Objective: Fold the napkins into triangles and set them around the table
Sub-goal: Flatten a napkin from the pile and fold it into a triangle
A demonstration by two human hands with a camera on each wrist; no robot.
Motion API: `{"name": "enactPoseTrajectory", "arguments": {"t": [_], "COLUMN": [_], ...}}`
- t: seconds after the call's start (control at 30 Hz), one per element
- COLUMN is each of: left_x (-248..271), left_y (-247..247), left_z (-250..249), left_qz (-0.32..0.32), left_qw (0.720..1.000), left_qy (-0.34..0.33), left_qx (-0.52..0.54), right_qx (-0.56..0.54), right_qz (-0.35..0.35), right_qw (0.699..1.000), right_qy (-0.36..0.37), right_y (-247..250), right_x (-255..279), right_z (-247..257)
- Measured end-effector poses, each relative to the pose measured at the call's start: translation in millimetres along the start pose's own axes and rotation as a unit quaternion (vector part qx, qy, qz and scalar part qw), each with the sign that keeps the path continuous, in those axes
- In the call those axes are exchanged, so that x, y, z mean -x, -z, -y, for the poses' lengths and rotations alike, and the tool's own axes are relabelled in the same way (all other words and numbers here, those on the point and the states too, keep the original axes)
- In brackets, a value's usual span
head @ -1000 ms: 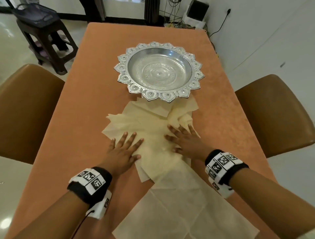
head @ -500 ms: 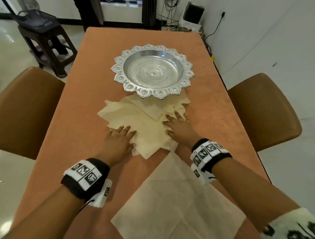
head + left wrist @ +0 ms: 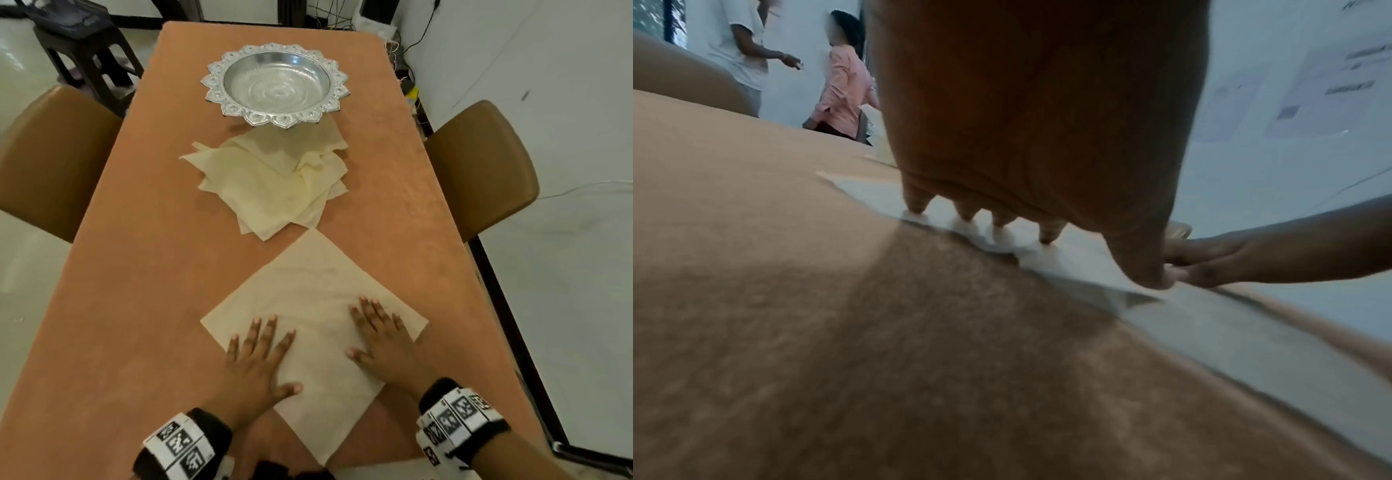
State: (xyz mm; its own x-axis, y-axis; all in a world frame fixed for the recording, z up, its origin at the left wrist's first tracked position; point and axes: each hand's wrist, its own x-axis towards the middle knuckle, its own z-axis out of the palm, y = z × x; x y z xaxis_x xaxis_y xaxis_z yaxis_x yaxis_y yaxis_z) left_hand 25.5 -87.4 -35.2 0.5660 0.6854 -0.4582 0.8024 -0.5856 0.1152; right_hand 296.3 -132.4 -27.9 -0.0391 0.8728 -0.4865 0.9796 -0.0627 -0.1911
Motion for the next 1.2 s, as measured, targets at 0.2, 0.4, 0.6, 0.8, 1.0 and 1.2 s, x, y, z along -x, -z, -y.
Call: {"name": "enactPoseTrajectory", "arguments": {"t": [0.2,0.4,0.6,0.8,1.0,1.2], "left_x": [-6,-11,-36,-97,-165,-204], "left_y": [6,20,74,128,138,126], "left_z": [16,27,42,74,111,134], "left_qz": [0.031,0.082,-0.061,-0.168,-0.059,-0.013], "left_qw": [0.994,0.974,0.994,0.985,0.995,0.996], "left_qy": [-0.095,-0.198,-0.07,0.029,0.073,0.077], "left_qx": [-0.033,-0.068,0.063,0.034,0.026,0.045], "right_qx": [-0.001,0.012,-0.01,-0.023,0.043,0.048], "right_qz": [0.025,0.096,-0.094,-0.183,-0.066,-0.007], "right_qw": [0.999,0.991,0.996,0.982,0.995,0.997], "right_qy": [-0.041,-0.091,-0.006,0.029,0.055,0.061], "right_y": [-20,5,61,119,133,130], "right_x": [43,88,16,-110,-195,-237], "right_z": [9,32,20,19,25,15]}}
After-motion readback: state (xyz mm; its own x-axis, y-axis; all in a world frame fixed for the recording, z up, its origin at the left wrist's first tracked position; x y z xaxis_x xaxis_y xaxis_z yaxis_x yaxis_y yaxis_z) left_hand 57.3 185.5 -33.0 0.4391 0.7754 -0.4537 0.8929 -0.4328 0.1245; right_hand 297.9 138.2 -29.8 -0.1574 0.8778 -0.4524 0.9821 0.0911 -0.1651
